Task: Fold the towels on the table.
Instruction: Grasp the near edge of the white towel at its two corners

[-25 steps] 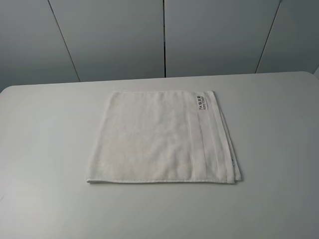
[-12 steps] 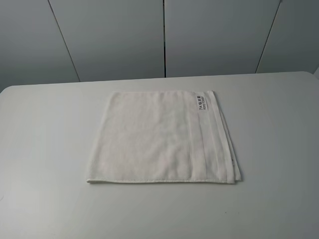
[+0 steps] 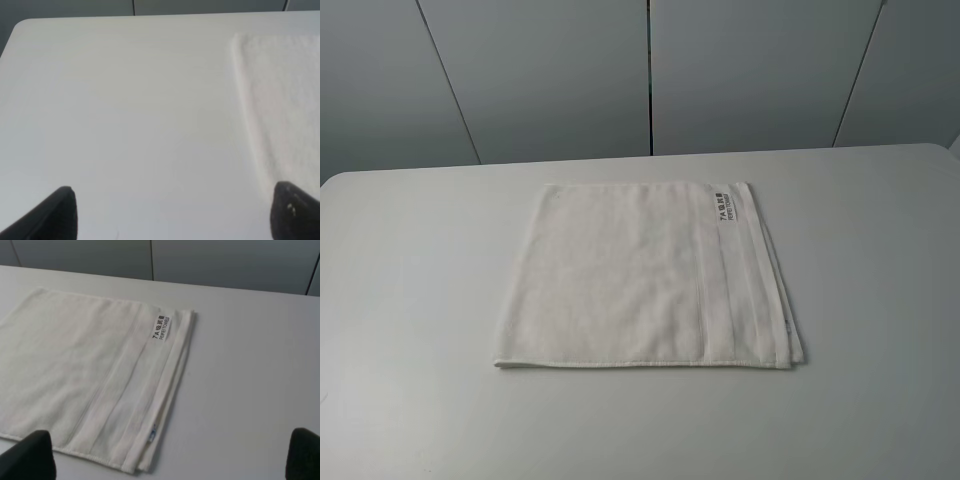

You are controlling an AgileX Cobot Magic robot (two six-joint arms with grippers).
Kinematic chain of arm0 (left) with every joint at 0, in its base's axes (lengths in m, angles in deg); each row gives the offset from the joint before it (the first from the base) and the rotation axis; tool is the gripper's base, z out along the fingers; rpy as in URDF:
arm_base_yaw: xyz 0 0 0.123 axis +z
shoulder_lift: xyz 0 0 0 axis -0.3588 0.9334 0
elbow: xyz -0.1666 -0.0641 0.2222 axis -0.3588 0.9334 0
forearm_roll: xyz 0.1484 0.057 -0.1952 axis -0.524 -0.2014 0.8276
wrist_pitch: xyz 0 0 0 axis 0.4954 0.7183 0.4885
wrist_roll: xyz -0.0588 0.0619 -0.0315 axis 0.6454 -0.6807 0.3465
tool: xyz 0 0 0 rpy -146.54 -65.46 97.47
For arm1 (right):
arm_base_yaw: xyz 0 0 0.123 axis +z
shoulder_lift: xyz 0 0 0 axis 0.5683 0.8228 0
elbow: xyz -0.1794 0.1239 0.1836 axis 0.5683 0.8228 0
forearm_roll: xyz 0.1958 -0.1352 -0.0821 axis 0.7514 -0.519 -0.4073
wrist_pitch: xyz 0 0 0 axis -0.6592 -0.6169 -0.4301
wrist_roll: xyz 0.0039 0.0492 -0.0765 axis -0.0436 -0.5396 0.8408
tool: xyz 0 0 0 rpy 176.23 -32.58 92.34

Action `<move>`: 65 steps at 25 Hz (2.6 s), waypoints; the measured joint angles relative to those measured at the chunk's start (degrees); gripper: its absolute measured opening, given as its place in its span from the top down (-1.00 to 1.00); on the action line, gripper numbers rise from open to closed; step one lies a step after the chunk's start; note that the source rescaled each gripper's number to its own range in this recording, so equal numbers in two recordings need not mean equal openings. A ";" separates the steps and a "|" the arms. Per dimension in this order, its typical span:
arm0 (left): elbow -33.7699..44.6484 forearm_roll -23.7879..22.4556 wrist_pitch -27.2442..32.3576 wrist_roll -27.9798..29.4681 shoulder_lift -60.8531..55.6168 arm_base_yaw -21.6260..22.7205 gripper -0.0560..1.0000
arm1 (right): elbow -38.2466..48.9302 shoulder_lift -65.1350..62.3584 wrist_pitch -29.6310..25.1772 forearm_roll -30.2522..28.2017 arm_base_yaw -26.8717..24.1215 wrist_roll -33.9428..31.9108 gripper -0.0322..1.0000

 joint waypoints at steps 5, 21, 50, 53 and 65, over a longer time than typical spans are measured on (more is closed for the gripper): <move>0.00 -0.37 -0.50 -0.15 0.00 0.00 -0.98 | 0.00 0.00 0.00 0.00 0.00 -0.70 -1.00; -5.81 0.13 -8.66 -5.50 18.12 0.00 -0.98 | -4.67 15.62 4.49 -0.34 0.00 -3.34 -1.00; -31.43 12.33 -8.16 -47.40 79.17 -19.76 -0.91 | -37.07 74.22 4.63 1.92 15.27 16.42 -1.00; -31.43 5.72 -6.89 -47.40 83.36 -23.26 -0.91 | -37.20 78.00 3.18 1.21 16.09 17.61 -1.00; -31.43 -4.31 -6.17 -47.83 100.68 -35.75 -0.91 | -37.20 88.48 2.29 -4.55 24.05 25.34 -1.00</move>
